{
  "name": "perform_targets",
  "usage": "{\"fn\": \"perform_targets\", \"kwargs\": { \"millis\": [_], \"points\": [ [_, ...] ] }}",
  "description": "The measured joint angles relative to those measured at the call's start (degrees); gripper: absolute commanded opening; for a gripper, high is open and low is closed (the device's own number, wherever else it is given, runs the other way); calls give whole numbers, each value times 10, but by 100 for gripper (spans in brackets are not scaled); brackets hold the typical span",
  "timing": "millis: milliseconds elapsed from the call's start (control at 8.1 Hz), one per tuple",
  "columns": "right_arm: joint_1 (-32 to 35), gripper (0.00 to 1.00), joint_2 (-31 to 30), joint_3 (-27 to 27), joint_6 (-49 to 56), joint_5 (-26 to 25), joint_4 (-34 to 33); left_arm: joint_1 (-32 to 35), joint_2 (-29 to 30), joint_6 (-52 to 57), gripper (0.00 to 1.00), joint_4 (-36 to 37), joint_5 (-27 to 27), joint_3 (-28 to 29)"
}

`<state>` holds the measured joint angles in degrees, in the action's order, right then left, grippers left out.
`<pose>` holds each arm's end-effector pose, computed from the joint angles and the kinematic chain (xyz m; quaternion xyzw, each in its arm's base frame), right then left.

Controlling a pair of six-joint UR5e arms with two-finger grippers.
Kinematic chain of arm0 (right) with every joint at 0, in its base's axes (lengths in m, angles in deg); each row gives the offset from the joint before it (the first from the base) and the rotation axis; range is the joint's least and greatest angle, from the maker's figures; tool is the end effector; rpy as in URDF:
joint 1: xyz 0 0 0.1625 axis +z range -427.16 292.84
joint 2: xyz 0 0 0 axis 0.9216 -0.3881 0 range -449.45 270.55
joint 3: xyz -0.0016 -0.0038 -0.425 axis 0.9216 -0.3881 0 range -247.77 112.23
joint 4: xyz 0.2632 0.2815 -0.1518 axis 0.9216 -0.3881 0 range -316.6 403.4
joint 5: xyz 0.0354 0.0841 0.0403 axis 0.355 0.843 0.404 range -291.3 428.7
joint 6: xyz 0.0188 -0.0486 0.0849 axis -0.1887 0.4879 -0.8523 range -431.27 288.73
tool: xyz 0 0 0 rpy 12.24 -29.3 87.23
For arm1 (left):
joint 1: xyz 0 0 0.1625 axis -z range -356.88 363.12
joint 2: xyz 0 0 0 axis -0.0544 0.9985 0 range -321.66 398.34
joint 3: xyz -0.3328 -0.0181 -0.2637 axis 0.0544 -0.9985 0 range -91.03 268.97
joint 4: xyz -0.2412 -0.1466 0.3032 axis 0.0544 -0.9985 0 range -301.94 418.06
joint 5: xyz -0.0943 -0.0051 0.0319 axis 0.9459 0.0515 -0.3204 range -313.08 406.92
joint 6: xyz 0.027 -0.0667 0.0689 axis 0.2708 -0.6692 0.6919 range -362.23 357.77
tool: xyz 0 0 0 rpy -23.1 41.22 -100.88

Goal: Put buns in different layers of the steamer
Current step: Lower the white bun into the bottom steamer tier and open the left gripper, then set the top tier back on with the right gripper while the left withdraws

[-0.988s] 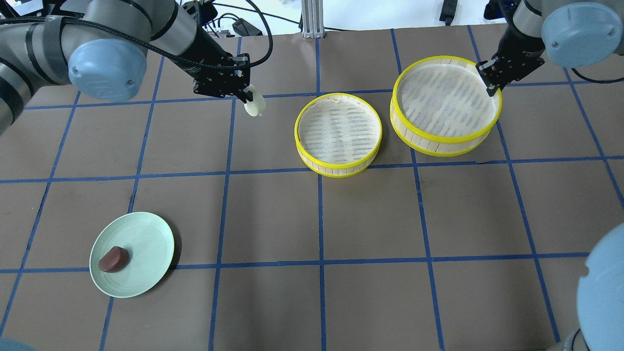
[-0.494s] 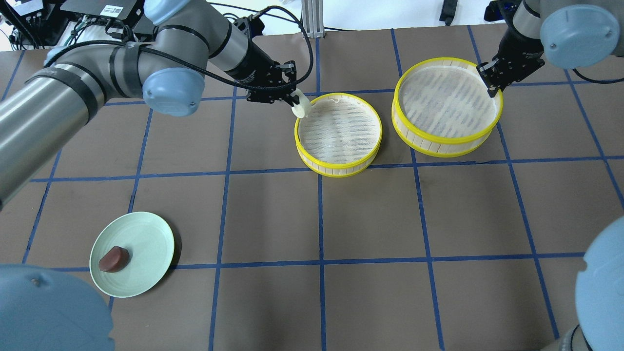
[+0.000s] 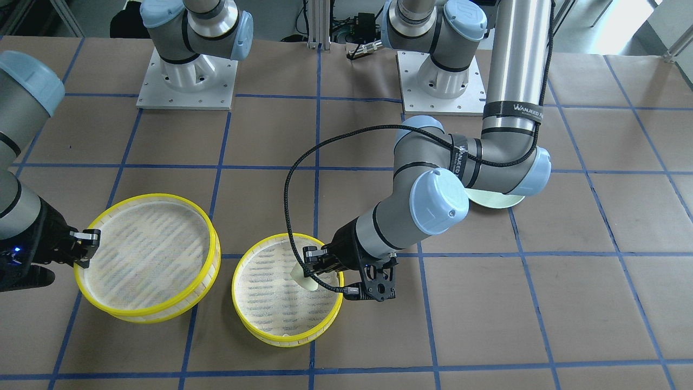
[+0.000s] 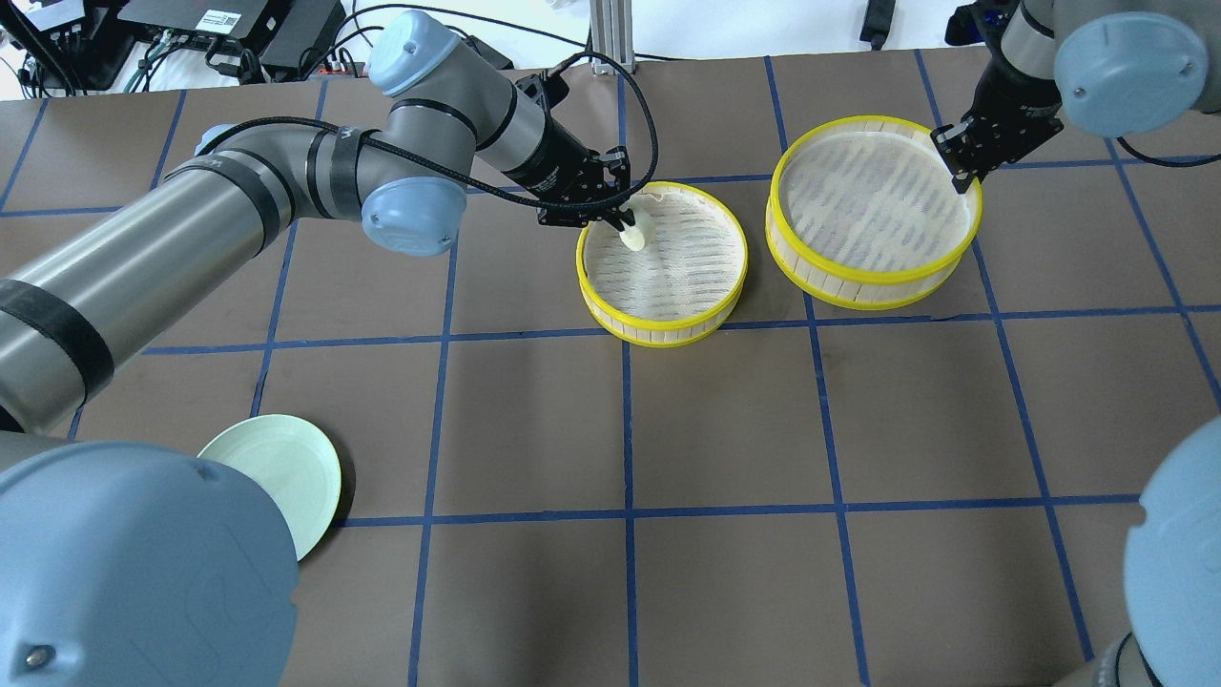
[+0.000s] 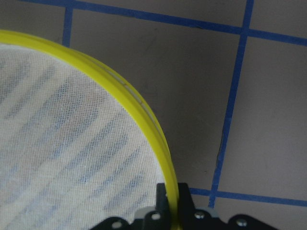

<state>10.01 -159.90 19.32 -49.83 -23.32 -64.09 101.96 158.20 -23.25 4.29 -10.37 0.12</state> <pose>-0.0109 -0.6325 0.3526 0.0749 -0.9970 0.0018 0.0190 -0.2871 -0.6287 0.2727 0.0833 -0.9540 -0.0116 0.2877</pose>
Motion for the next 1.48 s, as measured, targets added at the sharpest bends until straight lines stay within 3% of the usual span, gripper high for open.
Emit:
{"fn": "perform_targets", "kwargs": {
  "millis": [494,741,1111,1481],
  "points": [
    [0,0,0,0,-1,1,0,6,-1,-72,100,5,3,2],
    [0,0,-1,0,-2,1,0,5,-32,-66,100,-6,-33,1],
    [4,0,-9,0,-30,4,1,-38,-112,12,100,-113,-121,-1],
    [55,0,-14,-1,-121,7,2,-111,-188,112,100,-243,-140,-1]
  ]
}}
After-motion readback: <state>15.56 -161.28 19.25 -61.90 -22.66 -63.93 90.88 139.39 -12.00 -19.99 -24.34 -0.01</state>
